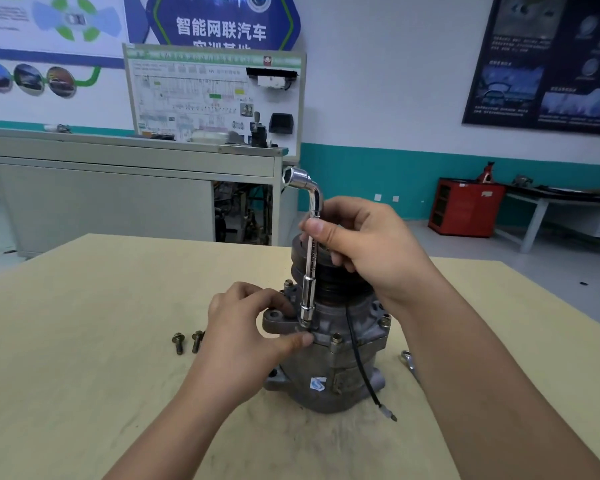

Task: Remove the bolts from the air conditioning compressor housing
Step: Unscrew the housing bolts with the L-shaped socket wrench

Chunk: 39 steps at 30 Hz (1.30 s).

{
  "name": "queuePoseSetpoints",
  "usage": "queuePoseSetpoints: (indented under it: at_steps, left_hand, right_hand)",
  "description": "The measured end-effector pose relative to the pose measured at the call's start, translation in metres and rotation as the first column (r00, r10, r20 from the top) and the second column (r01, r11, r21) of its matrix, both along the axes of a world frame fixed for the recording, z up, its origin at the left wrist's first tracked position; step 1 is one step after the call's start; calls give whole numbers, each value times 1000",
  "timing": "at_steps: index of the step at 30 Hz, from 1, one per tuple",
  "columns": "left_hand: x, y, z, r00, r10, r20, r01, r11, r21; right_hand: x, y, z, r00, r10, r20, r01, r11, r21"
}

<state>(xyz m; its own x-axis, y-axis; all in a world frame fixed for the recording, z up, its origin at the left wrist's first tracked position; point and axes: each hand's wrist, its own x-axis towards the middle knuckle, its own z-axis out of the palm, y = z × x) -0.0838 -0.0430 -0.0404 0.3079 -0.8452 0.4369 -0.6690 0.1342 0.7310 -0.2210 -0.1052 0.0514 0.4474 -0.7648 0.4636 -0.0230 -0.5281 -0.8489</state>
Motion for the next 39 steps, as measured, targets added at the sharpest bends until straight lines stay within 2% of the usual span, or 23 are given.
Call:
queuePoseSetpoints:
  at_steps: [4, 9, 16, 23, 27, 30, 35, 39]
  left_hand:
    - [-4, 1, 2, 999, -5, -39, 4, 1000, -16]
    - [-6, 3, 7, 1000, -7, -22, 5, 998, -59]
    - [-6, 7, 12, 999, 8, -52, -16, 988, -156]
    - [38, 16, 10, 971, 186, -150, -210, 963, -166]
    - [73, 17, 2, 930, 353, -98, -361, 930, -74]
    - [101, 15, -9, 904, 428, 10, -426, 895, 133]
    - [118, 8, -30, 884, 419, 208, -466, 754, 463]
    - [118, -1, -43, 875, 378, 301, -483, 700, 526]
  right_hand:
    - [1, 0, 2, 998, -11, 66, 6, 997, 73]
    - [7, -2, 4, 987, -156, -24, 158, 982, 107]
    - [7, -4, 5, 975, -208, -83, 215, 974, 78]
    - [7, -6, 5, 974, -203, -106, 208, 977, 46]
    - [7, -7, 3, 978, -189, -86, 194, 980, 48]
    - [6, -9, 2, 980, -180, -83, 184, 982, 39]
    - [6, -9, 1, 973, -199, -114, 202, 979, 13]
    - [6, -7, 2, 971, -202, -128, 206, 978, 16]
